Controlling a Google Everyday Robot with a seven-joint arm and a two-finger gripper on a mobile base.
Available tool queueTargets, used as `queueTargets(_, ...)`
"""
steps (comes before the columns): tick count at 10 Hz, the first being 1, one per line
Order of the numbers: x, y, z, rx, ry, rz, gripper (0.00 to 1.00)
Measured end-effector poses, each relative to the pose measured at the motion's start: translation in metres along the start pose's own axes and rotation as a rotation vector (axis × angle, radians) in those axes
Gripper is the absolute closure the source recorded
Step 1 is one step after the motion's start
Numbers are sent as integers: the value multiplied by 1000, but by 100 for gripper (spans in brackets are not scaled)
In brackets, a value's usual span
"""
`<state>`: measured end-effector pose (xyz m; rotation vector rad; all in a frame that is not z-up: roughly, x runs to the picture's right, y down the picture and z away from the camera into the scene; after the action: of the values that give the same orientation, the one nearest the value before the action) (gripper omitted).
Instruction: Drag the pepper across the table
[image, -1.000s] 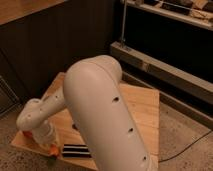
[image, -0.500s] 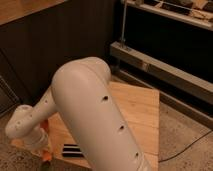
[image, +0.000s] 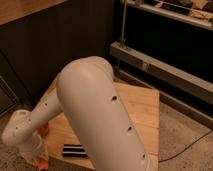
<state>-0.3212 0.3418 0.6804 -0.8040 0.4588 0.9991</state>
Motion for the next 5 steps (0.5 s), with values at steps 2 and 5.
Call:
queueTargets(2, 17, 6, 6, -6, 30, -69, 42)
queueTargets(5, 48, 30, 11, -49, 75, -314, 20)
